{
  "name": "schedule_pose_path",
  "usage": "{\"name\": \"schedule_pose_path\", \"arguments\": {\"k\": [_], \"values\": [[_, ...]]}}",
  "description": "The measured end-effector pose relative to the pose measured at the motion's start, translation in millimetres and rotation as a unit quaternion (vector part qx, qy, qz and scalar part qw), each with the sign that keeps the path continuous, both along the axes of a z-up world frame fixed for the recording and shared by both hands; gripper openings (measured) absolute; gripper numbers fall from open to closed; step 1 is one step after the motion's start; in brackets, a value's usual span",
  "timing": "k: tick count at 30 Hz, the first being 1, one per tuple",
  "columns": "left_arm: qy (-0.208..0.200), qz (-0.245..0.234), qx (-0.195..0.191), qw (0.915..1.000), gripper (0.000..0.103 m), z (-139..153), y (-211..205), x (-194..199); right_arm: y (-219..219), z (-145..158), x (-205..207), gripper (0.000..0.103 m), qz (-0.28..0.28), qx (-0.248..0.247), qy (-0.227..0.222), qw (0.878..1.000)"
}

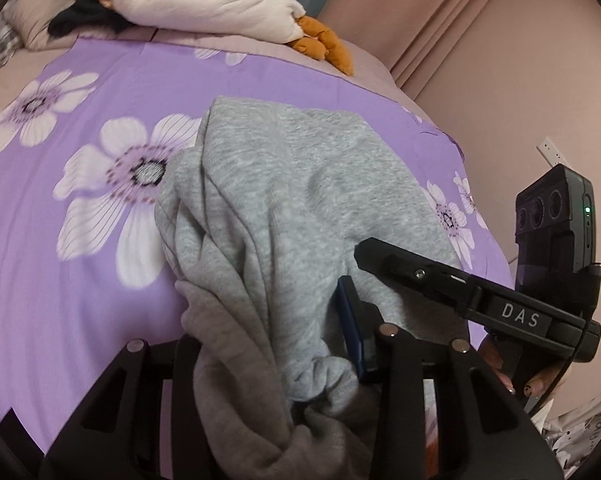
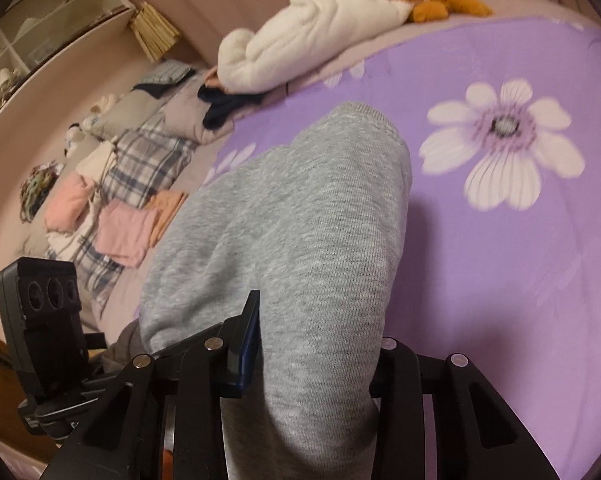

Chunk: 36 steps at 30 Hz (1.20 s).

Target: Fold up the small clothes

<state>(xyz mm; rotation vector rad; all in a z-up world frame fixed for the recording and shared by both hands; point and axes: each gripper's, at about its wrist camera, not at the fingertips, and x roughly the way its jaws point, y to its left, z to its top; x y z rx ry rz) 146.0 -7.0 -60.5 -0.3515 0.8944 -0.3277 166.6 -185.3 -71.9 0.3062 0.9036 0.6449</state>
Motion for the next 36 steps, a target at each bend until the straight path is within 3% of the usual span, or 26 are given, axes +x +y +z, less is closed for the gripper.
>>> {"name": "schedule_pose_path", "arguments": {"k": [8, 15, 18, 20, 22, 25, 31, 36], "values": [[0.015, -0.007, 0.022, 0.9996, 0.039, -24.6, -23.2, 36.7, -14.8, -16.7, 27.0, 0.038, -0.019, -0.015, 0.005, 1.0], [0.059, -0.008, 0.034, 0.9976, 0.041, -56.9, -27.7, 51.0, -17.9, -48.7, 41.7, 0.041, -0.026, -0.033, 0.057, 0.997], [0.058, -0.008, 0.038, 0.9975, 0.047, -55.4, -29.2, 49.0, -22.4, -51.9, 39.6, 0.052, -0.037, -0.037, 0.067, 0.996], [0.06, -0.004, 0.04, 0.9974, 0.055, -51.1, -28.1, 47.7, -25.7, -49.6, 38.8, 0.067, -0.048, -0.047, 0.066, 0.996], [0.057, -0.002, 0.048, 0.9972, 0.075, -46.0, -27.9, 41.4, -30.9, -43.2, 35.7, 0.075, -0.068, -0.07, 0.052, 0.994], [0.04, 0.002, 0.058, 0.9975, 0.086, -31.7, -26.1, 30.9, -38.3, -29.1, 28.0, 0.087, -0.088, -0.092, 0.028, 0.991], [-0.015, 0.019, 0.075, 0.9969, 0.103, 12.4, -19.5, 1.4, -57.7, 17.1, -3.3, 0.094, -0.132, -0.107, -0.043, 0.985], [-0.053, 0.039, 0.109, 0.9919, 0.103, 40.4, -16.7, -23.0, -68.2, 50.6, -35.1, 0.102, -0.152, -0.098, -0.093, 0.979]]}}
